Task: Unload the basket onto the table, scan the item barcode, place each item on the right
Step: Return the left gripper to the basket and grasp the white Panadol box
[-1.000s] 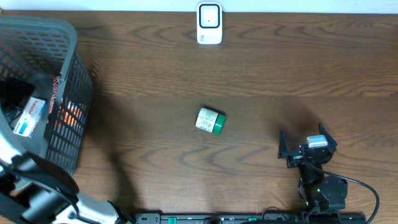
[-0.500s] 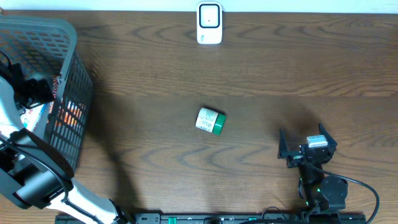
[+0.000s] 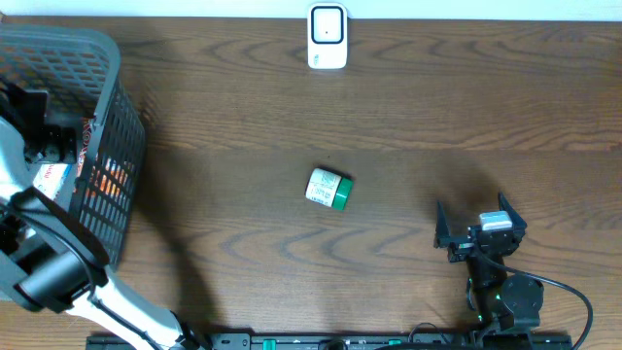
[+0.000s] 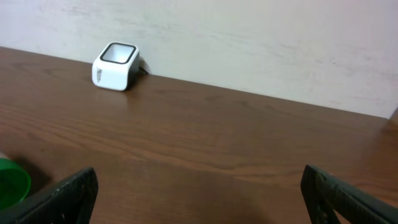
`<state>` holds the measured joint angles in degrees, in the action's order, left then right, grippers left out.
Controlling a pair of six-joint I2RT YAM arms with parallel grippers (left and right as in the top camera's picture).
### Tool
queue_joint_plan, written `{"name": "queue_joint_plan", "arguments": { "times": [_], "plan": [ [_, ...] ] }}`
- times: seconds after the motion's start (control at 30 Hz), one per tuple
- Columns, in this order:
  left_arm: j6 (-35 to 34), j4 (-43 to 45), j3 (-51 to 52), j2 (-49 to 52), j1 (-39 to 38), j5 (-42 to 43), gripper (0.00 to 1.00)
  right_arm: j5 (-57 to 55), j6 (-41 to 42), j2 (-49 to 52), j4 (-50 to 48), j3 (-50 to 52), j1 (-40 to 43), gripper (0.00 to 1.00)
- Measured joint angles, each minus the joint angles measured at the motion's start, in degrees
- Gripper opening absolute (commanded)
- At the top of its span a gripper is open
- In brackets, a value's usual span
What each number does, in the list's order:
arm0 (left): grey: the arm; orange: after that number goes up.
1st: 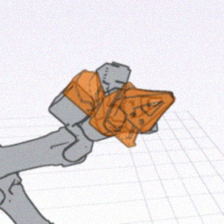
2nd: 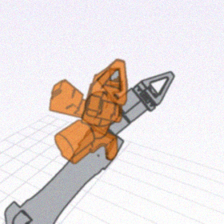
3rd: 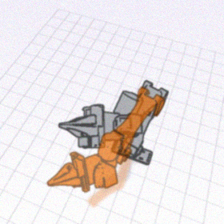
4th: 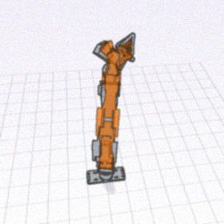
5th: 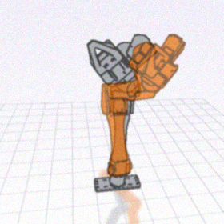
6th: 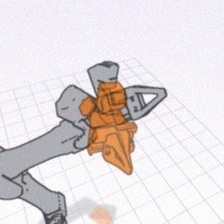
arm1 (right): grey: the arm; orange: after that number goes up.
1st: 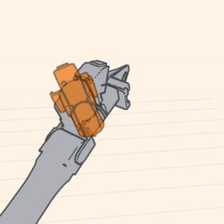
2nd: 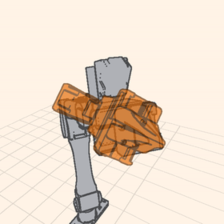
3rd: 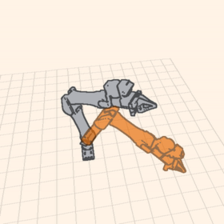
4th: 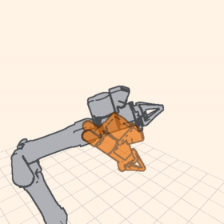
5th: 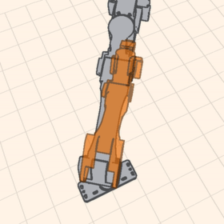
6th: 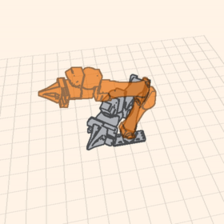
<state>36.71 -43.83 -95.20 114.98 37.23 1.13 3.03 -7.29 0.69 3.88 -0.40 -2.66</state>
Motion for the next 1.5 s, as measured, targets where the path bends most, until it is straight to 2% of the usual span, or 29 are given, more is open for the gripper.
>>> {"name": "queue_joint_plan", "arguments": {
  "times": [0.13,0.57,0.6,0.67,0.73,0.8,0.87,1.27,1.4,1.5],
  "plan": [
    [1.31,1.97,0.04,4.94,0.28,0.00,0.98,0.00,0.00,0.00,0.00,0.00,0.00,0.99],
    [2.12,4.31,0.04,8.39,2.86,0.72,0.99,0.00,0.00,0.00,0.00,0.00,0.00,0.99],
    [2.12,4.31,0.04,8.39,2.89,0.70,0.95,0.00,0.00,0.00,0.00,0.00,0.00,0.99],
    [2.21,4.31,0.04,8.39,2.91,0.66,0.76,0.00,0.00,0.00,0.00,0.00,0.00,0.99],
    [2.47,4.28,0.04,8.48,2.93,0.70,0.62,0.00,0.00,0.00,0.00,0.00,0.00,0.99],
    [2.40,4.04,0.04,8.68,2.95,1.31,0.54,0.00,0.00,0.00,0.00,0.00,0.00,0.99],
    [2.29,3.65,0.04,8.76,3.02,2.05,0.52,0.00,0.00,0.00,0.00,0.00,0.00,0.99],
    [0.57,1.99,0.02,8.72,2.73,2.08,0.52,0.00,0.00,0.00,0.00,0.00,0.00,0.99],
    [-2.25,1.33,0.07,7.39,0.11,2.01,0.52,0.00,0.00,0.00,0.00,0.00,0.00,0.99],
    [-3.10,1.09,0.15,2.71,-3.54,2.16,0.52,0.00,0.00,0.00,-0.02,0.00,0.00,0.99]
  ]
}}
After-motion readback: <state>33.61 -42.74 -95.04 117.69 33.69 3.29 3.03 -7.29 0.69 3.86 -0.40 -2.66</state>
